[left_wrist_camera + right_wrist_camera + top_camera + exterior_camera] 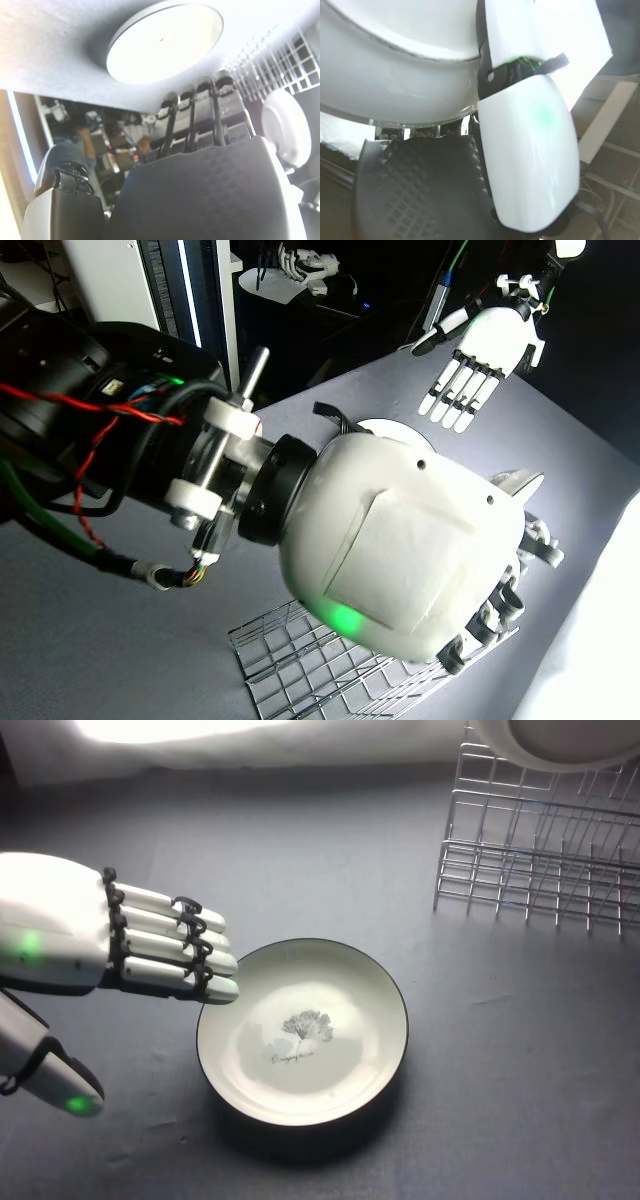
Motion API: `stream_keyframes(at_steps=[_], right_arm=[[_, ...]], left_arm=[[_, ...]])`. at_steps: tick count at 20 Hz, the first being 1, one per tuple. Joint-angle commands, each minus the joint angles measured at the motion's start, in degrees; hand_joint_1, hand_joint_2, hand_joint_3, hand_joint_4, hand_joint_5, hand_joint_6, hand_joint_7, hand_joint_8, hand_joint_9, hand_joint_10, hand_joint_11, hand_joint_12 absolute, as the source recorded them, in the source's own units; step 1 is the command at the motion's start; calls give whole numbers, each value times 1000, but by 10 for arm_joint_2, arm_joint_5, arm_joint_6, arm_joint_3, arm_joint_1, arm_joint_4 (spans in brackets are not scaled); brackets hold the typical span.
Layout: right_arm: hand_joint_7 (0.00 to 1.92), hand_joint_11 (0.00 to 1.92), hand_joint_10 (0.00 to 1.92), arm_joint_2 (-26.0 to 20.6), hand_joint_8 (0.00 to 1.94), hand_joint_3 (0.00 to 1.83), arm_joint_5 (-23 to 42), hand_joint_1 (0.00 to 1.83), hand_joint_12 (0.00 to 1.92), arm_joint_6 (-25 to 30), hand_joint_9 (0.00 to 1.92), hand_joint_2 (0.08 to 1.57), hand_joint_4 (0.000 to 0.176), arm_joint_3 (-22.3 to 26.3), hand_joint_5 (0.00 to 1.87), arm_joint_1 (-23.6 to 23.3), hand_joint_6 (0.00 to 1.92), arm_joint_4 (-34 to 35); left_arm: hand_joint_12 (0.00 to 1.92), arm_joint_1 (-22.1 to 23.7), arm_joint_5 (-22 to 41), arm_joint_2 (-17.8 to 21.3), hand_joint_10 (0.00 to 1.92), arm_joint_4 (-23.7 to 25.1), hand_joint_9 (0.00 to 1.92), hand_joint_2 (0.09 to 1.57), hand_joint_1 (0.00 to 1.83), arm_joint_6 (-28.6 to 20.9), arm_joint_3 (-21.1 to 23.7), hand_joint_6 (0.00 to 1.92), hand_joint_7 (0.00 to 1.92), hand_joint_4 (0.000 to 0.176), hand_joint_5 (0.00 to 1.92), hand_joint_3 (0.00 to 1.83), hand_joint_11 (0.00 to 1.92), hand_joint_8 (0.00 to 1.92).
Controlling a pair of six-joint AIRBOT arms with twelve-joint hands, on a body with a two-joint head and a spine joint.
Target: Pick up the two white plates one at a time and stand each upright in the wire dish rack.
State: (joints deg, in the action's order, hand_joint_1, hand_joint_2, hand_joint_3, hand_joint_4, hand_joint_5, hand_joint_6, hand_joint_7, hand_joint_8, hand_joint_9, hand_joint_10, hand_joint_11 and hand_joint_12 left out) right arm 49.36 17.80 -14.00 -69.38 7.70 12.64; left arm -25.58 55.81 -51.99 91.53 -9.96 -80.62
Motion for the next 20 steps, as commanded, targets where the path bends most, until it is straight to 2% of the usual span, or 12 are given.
stream_keyframes(at_steps=[1,7,10,13,16,20], right_arm=[[1091,742,1071,-7,769,1,79,1379,1077,7,904,1089,0,-3,991,-2,1021,9],[1162,792,1012,-20,659,0,86,1387,1036,4,944,1064,0,-13,1054,45,909,7],[1127,772,1041,-22,709,0,100,1382,1059,3,929,1079,0,-19,1003,74,996,1],[1144,792,1017,-22,690,0,110,1385,1045,2,939,1069,0,-33,1045,104,928,-1],[1116,775,1060,-20,707,0,127,1381,1057,2,924,1081,0,-42,1005,142,999,-3],[1159,797,998,-16,646,0,151,1386,1029,1,966,1066,0,-43,1017,189,965,-9]], left_arm=[[0,-1,8,0,0,-42,0,1085,0,7,3,0,0,0,0,0,0,0],[0,-15,-3,-6,0,-43,0,1096,0,12,15,0,0,0,0,2,0,0],[0,-26,-12,-11,0,-43,0,1086,0,16,18,0,0,0,0,0,0,0],[0,-37,-21,-16,0,-43,0,1093,0,20,20,0,0,0,0,1,0,0],[0,-51,-33,-22,0,-43,0,1088,0,23,20,0,0,0,0,0,0,0],[0,-62,-46,-26,0,-42,0,1097,0,30,21,16,0,0,43,3,0,0]])
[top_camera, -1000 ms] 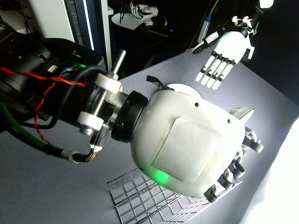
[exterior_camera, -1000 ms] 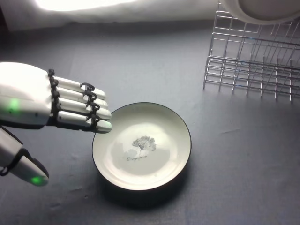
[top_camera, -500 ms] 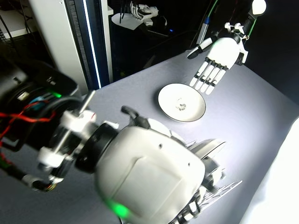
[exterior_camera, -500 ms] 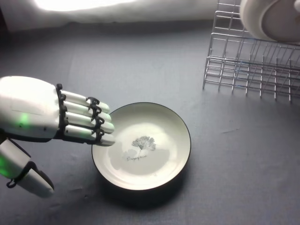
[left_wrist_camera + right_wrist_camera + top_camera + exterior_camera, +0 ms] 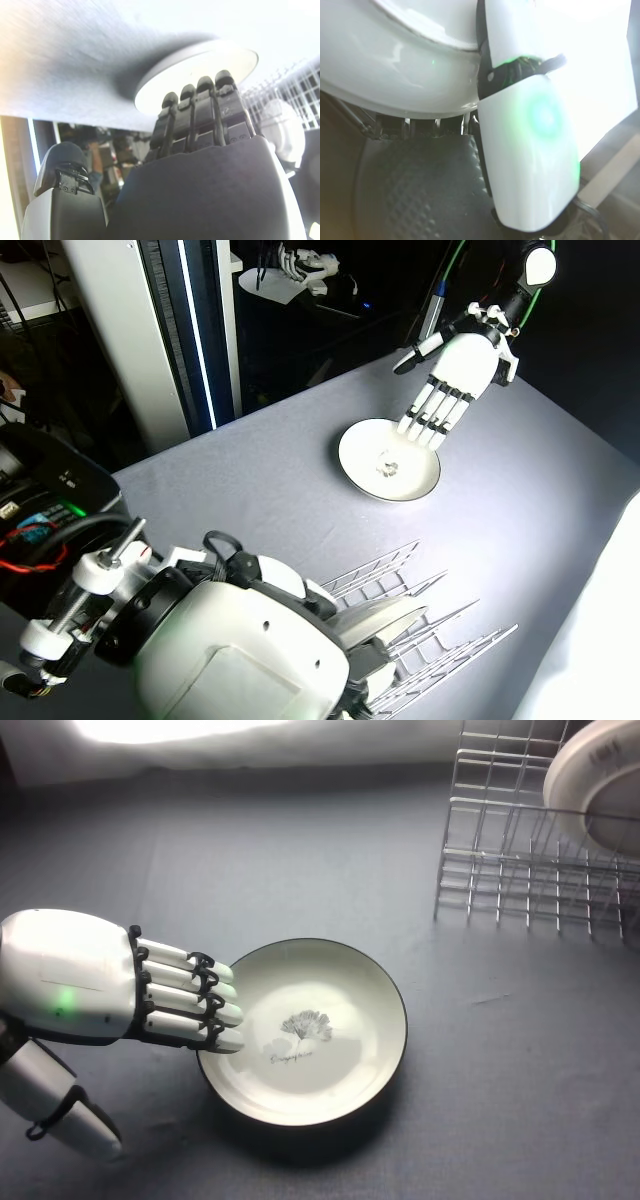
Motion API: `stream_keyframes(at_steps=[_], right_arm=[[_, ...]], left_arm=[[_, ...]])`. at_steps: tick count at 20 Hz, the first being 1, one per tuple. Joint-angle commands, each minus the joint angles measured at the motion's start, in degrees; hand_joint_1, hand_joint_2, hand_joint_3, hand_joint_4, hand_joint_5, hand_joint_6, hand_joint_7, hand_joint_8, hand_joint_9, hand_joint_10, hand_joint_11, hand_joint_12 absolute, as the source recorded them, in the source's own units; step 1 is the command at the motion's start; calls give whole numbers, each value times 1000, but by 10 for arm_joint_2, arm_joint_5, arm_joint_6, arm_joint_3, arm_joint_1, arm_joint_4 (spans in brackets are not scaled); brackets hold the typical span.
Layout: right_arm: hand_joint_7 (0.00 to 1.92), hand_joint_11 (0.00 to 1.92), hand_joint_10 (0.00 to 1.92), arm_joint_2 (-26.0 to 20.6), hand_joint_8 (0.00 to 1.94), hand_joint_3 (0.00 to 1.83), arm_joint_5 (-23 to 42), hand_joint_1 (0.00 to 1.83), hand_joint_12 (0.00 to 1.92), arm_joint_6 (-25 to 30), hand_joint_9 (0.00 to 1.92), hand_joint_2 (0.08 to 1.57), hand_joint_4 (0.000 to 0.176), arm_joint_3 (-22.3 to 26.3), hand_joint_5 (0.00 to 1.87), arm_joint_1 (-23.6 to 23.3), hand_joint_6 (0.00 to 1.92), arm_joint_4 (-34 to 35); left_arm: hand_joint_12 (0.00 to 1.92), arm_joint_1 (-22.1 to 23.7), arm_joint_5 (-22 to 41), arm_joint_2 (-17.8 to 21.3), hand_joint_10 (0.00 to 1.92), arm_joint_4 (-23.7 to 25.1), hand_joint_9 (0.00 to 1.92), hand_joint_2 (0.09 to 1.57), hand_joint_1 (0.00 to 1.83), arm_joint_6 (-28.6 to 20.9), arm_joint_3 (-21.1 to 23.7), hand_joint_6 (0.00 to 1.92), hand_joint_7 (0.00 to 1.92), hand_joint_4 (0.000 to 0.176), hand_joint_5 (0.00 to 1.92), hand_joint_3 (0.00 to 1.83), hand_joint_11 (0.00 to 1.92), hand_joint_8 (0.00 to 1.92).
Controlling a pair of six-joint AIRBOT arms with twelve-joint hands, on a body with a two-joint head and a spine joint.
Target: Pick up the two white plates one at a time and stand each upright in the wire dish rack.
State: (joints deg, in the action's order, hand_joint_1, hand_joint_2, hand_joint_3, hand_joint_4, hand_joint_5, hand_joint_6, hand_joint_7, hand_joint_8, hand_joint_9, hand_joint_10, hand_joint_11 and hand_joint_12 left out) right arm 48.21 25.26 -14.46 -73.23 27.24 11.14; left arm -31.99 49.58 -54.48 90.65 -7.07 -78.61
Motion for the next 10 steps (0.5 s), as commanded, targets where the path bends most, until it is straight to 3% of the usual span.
stream_keyframes(at_steps=[1,5,10], right_arm=[[1125,781,1047,-3,682,1,80,1382,1053,6,946,1077,0,-4,997,-1,1003,2],[1138,792,1039,5,660,0,99,1383,1028,7,933,1077,0,-2,1009,24,1006,-35],[1167,794,1025,7,650,0,114,1384,1052,10,926,1072,0,22,1013,20,986,-74]], left_arm=[[0,0,13,-2,0,-34,0,1096,0,3,1,10,0,0,34,2,0,0],[0,-6,-1,-5,0,-34,0,1091,0,9,-1,13,8,0,49,0,0,3],[0,-6,-9,-8,0,-34,0,1077,0,11,-6,10,7,0,54,0,0,3]])
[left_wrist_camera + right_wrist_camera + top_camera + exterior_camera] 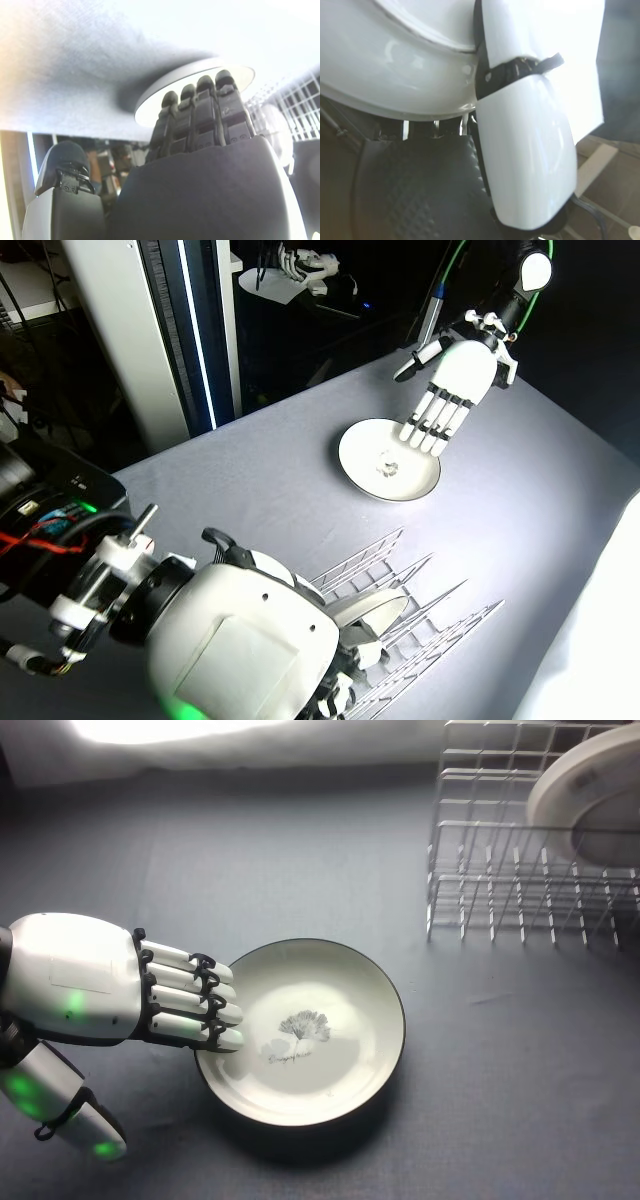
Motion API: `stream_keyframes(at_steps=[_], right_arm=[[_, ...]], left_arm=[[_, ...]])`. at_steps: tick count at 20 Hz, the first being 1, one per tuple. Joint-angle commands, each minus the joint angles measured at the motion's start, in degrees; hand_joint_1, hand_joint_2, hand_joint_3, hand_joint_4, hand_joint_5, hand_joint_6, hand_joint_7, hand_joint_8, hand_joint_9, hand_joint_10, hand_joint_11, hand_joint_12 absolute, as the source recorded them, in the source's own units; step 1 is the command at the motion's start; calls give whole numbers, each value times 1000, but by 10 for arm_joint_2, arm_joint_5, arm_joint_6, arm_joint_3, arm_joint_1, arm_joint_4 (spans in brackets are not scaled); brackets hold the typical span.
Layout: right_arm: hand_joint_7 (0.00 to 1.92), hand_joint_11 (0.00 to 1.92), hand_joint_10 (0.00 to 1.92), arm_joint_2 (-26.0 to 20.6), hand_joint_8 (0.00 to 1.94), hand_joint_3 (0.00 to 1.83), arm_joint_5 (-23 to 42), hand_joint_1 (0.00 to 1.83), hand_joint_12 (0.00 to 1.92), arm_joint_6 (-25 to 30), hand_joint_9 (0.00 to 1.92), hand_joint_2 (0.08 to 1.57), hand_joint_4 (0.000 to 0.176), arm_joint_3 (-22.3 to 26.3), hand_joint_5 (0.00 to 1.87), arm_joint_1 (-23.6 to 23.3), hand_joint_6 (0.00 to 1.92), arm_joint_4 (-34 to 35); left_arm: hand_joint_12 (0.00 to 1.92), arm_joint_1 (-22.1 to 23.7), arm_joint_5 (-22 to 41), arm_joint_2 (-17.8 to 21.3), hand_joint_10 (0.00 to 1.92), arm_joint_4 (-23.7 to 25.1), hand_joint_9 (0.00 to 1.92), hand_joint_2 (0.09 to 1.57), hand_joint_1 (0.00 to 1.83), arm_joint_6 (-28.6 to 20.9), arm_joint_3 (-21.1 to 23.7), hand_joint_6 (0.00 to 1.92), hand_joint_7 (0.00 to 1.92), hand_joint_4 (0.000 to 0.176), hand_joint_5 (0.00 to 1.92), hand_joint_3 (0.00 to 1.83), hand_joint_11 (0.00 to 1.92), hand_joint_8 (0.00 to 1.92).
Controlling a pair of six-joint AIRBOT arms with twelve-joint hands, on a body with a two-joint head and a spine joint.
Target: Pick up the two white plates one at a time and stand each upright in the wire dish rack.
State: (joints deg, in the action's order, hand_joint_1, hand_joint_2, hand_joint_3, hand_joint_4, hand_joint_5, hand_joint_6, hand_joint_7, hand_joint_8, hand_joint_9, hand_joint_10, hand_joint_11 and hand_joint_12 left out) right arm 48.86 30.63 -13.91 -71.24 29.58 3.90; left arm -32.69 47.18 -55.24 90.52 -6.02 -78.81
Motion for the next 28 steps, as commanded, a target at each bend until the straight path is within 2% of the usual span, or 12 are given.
stream_keyframes(at_steps=[1,5,11,14,17,18,19,23,24,25,26,28], right_arm=[[1176,810,1017,2,622,0,60,1386,1057,4,935,1067,0,3,1034,-4,958,-3],[1174,831,988,10,596,0,63,1387,1025,4,970,1062,0,0,1029,-13,967,-30],[1192,875,979,22,600,0,49,1389,952,4,961,1058,0,-12,1041,-64,938,-34],[1257,915,908,22,486,1,43,1395,907,8,1006,1037,0,-12,1091,-83,850,-33],[1174,850,983,24,637,0,38,1390,993,9,988,1059,0,-12,1013,-94,940,-33],[1209,834,563,25,595,0,37,1285,989,9,1024,1054,0,-12,1025,-96,926,-33],[1128,751,170,25,736,3,33,1241,1011,10,1124,1090,0,-12,936,-97,1071,-33],[1077,681,82,28,814,0,32,1231,1020,14,1110,1107,0,-10,916,-84,1111,-33],[992,657,54,29,427,3,32,1184,1009,15,1084,1108,0,-10,957,-78,1011,-33],[964,575,20,31,218,0,32,1265,1000,15,1004,1028,0,-10,822,-71,508,-33],[967,529,5,33,91,0,32,1267,985,15,971,1012,0,-10,833,-65,235,-33],[944,478,0,36,11,0,32,1289,953,16,918,1000,0,-10,837,-57,64,-33]], left_arm=[[0,1,13,-1,0,-32,0,1073,0,2,-5,3,1,0,38,0,0,0],[0,3,8,-3,0,-33,0,1074,0,2,-10,4,0,0,41,0,0,0],[0,14,3,-5,0,-33,0,1084,0,2,-18,2,0,0,37,0,0,0],[0,16,-1,-5,0,-33,0,1073,0,2,-19,0,0,0,22,0,0,0],[0,16,-1,-6,0,-33,0,1078,0,2,-20,11,3,0,53,0,0,1],[0,16,-1,-6,0,-33,0,1076,0,2,-20,14,14,0,63,0,0,5],[0,16,-1,-6,0,-33,0,1076,0,2,-20,7,10,0,54,0,0,3],[0,17,-1,-6,0,-33,0,1081,0,2,-20,0,0,0,25,0,0,0],[0,17,-1,-6,0,-33,0,1085,0,2,-20,4,0,0,34,2,0,0],[0,17,-1,-6,0,-33,0,1082,0,2,-20,5,0,0,37,0,0,0],[0,17,-1,-6,0,-33,0,1081,0,2,-20,14,18,0,62,0,0,7],[0,17,-1,-6,0,-33,0,1084,0,2,-20,7,11,0,52,1,0,3]])
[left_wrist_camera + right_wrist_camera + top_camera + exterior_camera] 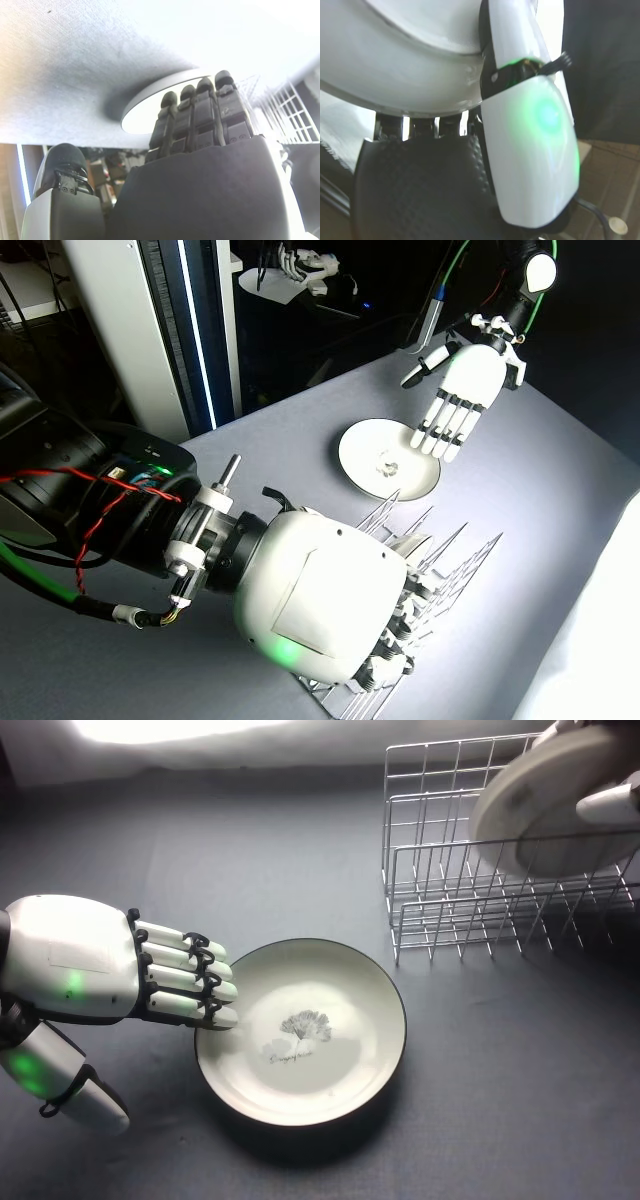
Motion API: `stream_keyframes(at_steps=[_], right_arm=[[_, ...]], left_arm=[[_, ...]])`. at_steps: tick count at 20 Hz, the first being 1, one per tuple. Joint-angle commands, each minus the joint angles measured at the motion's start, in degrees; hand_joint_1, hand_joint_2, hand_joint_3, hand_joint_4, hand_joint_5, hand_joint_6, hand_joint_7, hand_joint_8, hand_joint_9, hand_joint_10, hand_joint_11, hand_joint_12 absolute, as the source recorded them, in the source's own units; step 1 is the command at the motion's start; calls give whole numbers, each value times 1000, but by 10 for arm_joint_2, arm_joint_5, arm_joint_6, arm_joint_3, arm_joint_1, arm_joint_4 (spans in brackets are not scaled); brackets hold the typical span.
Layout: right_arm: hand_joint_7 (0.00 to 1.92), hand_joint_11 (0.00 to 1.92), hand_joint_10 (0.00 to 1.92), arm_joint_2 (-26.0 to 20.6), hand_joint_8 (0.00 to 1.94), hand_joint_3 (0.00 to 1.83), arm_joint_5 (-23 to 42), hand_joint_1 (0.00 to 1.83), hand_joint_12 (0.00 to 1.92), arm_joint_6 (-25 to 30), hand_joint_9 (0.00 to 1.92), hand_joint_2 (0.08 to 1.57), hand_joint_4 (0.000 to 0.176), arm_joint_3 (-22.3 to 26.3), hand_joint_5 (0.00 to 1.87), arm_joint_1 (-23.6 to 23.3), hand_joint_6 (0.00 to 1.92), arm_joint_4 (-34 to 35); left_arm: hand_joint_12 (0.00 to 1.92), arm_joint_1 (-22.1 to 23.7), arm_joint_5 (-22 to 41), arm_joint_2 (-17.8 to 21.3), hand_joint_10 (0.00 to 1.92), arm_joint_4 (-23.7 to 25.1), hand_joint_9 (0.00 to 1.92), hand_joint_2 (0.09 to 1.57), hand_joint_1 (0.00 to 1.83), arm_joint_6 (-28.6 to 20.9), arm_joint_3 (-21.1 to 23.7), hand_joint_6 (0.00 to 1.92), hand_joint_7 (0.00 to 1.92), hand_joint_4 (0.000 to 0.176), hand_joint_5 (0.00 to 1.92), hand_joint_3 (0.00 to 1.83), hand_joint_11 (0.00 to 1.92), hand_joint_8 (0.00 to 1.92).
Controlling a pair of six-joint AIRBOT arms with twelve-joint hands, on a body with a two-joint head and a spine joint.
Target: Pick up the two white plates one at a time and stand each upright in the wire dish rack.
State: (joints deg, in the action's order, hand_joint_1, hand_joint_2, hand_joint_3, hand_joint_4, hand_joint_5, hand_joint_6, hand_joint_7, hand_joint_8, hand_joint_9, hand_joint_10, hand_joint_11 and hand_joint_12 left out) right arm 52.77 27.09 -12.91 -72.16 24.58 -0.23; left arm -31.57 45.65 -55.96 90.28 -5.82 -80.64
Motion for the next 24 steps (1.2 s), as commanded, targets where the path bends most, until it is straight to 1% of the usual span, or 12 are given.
stream_keyframes(at_steps=[1,3,6,8,9,11,12,13,14,16,20,24], right_arm=[[914,444,0,-1,2,1,67,1277,942,6,882,1005,0,-1,821,-2,45,8],[837,366,0,3,0,2,67,1265,1006,6,810,1020,0,-1,785,4,6,8],[703,226,0,8,0,5,67,1217,1020,5,671,1043,0,-1,677,14,0,8],[477,27,0,8,0,3,68,1110,1043,5,450,1057,0,-1,449,15,0,8],[373,5,0,8,0,0,71,1059,959,4,348,1044,0,-2,353,12,0,7],[63,0,7,8,11,0,71,967,385,4,68,965,0,-1,78,3,5,3],[12,0,1,8,1,0,73,899,182,4,13,935,0,-1,15,-3,0,-5],[2,0,0,8,0,0,80,842,36,4,2,892,0,-1,2,-8,0,-17],[0,0,0,8,0,0,84,824,6,4,0,843,0,-1,0,-13,0,-27],[0,0,0,7,0,0,84,829,0,4,0,786,0,0,0,-29,0,-41],[0,0,0,3,0,0,94,859,0,5,0,774,0,7,0,-49,0,-85],[0,0,0,1,0,0,126,834,0,5,0,778,0,14,0,-57,0,-162]], left_arm=[[0,6,14,2,0,-31,0,1089,0,0,-1,1,1,0,32,3,0,0],[0,6,14,2,0,-31,0,1090,0,0,-1,0,0,0,29,3,0,0],[0,5,14,1,0,-31,0,1086,0,0,-1,2,0,0,18,1,0,0],[0,3,14,1,0,-31,0,1090,0,0,-1,7,0,0,32,2,0,0],[0,1,14,1,0,-31,0,1091,0,0,-1,8,0,0,37,2,0,0],[0,-3,15,1,0,-31,0,1097,0,-1,0,3,0,0,25,5,0,0],[0,-6,15,1,0,-31,0,1094,0,-1,1,0,0,0,15,3,0,0],[0,-9,17,1,0,-31,0,1089,0,-2,1,3,0,0,20,1,0,0],[0,-12,17,1,0,-31,0,1084,0,-3,2,0,0,0,8,0,0,0],[0,-17,20,1,0,-31,0,1088,0,-4,2,0,0,0,0,0,0,0],[0,-32,24,1,0,-32,0,1087,0,-4,3,11,0,0,31,0,0,0],[0,-44,30,1,0,-32,0,1098,0,-4,7,10,0,0,27,4,0,0]])
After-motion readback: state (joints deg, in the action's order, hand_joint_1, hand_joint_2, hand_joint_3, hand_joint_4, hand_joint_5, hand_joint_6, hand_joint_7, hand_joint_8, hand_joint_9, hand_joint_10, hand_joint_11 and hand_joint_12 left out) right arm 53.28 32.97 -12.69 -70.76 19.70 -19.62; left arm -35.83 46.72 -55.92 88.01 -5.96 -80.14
